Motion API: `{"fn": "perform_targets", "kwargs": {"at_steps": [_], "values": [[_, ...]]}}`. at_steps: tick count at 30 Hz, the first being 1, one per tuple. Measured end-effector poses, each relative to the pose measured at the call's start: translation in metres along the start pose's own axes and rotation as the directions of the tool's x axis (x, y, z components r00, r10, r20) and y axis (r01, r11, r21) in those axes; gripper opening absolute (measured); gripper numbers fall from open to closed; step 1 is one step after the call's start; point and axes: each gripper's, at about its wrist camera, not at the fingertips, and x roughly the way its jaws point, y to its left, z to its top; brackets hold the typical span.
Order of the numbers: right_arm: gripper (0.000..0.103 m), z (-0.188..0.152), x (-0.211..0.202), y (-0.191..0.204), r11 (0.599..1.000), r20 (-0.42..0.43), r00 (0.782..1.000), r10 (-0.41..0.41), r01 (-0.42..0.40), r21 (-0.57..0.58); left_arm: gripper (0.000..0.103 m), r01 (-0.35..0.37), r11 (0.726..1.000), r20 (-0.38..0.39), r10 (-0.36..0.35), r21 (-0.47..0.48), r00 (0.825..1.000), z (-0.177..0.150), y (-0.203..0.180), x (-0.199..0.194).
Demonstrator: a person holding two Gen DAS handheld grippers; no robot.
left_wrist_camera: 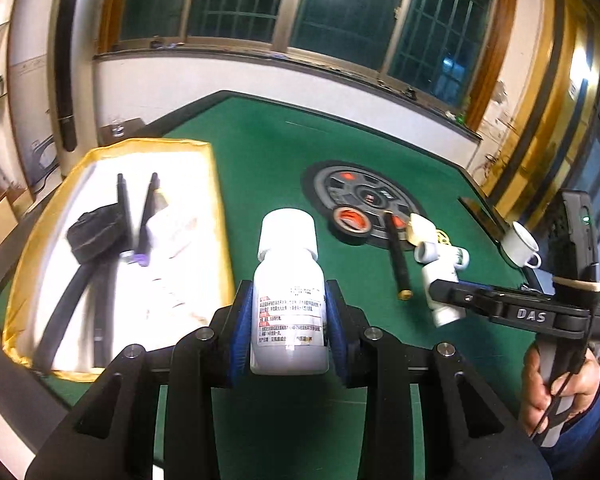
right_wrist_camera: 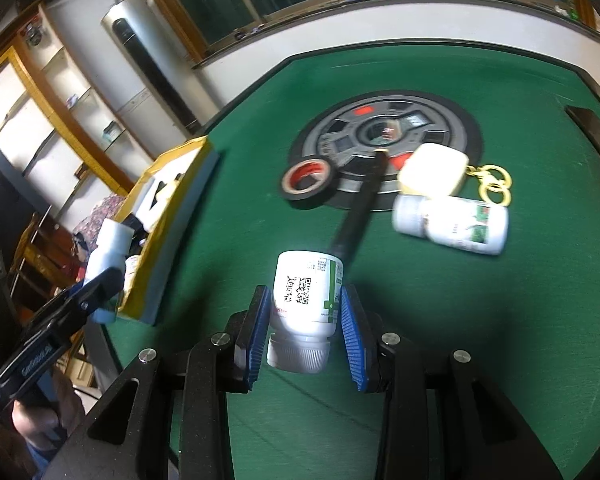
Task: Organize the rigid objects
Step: 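Carry both white bottles into the tray and open both tools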
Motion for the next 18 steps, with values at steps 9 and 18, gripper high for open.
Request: {"fn": "perform_targets", "kwargs": {"at_steps": [9, 18], "values": [[0.032, 0.021, 0.017, 0.069, 0.991, -0.02, 0.998, 0.058, -0.06, -0.122, 0.032, -0.061, 0.993, 0.016, 0.063, -0.1, 0.998, -0.005, 0.054, -0.005], [0.032, 0.054, 0.059, 0.137, 0.97, -0.073, 0.993, 0.09, -0.104, -0.22, 0.032, -0.092, 0.986, 0.001, 0.093, -0.139, 0.996, -0.01, 0.087, 0.009]]}}
